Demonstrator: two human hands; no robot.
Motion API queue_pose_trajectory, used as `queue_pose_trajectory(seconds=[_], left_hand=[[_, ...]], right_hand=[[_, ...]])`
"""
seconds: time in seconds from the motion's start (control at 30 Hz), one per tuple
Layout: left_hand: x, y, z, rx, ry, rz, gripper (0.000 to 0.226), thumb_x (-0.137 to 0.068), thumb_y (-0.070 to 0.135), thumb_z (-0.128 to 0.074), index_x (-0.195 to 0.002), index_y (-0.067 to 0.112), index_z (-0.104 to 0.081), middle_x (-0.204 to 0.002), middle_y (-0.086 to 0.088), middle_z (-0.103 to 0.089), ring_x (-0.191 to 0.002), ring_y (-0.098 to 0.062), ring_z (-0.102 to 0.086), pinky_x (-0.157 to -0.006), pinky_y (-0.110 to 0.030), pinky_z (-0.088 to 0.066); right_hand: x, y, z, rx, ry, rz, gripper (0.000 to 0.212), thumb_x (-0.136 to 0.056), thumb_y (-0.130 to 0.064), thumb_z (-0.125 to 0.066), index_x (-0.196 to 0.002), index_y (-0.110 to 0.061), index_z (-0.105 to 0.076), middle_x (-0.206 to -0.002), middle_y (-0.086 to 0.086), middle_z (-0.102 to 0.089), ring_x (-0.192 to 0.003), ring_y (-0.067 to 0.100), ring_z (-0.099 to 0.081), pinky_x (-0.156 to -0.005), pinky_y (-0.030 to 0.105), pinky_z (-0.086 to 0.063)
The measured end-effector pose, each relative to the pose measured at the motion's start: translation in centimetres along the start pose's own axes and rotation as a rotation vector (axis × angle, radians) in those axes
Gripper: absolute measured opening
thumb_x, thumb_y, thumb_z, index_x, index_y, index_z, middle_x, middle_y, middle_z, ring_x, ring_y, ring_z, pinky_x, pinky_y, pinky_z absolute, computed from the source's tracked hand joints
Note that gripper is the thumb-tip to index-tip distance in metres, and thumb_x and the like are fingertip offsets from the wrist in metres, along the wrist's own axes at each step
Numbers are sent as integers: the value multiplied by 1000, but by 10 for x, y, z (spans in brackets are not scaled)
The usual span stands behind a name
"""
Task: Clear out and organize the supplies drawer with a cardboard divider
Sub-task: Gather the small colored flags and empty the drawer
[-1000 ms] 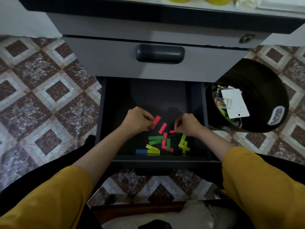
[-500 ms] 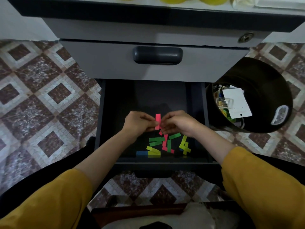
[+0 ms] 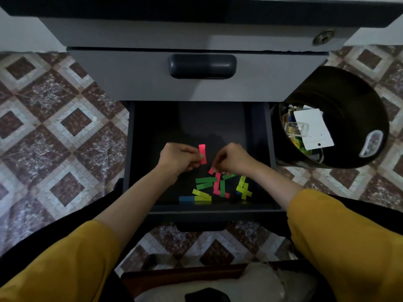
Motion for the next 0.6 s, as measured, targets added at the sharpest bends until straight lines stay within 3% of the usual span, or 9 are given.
queue_pose_trajectory(seconds=[0.07,0.1,0.17,0.23,0.6], left_hand=[[0,0,0,-17,-4,-10,6,-78,11,-72,-82,13,-67,-74,-1,-67,-68,-10,-63,-55,-18,-46],[1,1,0,-19,-8,-13,7,-78,11,-72,-84,12,-68,-74,-1,-67,-67,-10,-62,-55,-18,-45],[1,1,0,-29,-15,-18,8,-79,10,-71,-86,10,-68,-74,-1,-66,-67,-10,-61,-54,-17,-44],[1,1,-1,-51,-22,-22,6,-80,11,-70,-85,12,-67,-76,-1,-66,-68,-9,-61,-55,-17,-43],[1,3,-4,-92,-22,-44,10,-80,12,-70,-76,19,-64,-75,3,-64,-64,-4,-59,-43,-7,-40]], right_hand=[[0,2,-10,470,13,83,10,-80,-19,-70,-86,-12,-66,-88,2,-64,-91,20,-64,-76,27,-49],[1,2,-19,595,-3,133,21,-78,-24,-71,-93,-12,-64,-99,3,-63,-98,21,-61,-79,30,-48],[3,5,-34,704,-47,208,48,-74,-33,-74,-114,-13,-55,-119,3,-52,-107,22,-54,-84,32,-45],[3,9,-40,727,-40,239,60,-75,-32,-73,-126,-13,-46,-126,5,-45,-112,23,-49,-88,34,-44],[3,12,-37,710,119,270,34,-88,-24,-57,-120,-10,-53,-126,5,-45,-113,21,-48,-86,31,-43]])
Point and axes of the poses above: each hand's wrist, its own x-axis away from the middle knuckle, its own z-axis out of the back of the hand, y = z × x, the point moved 7 cm from there along -x, towards the middle knuckle
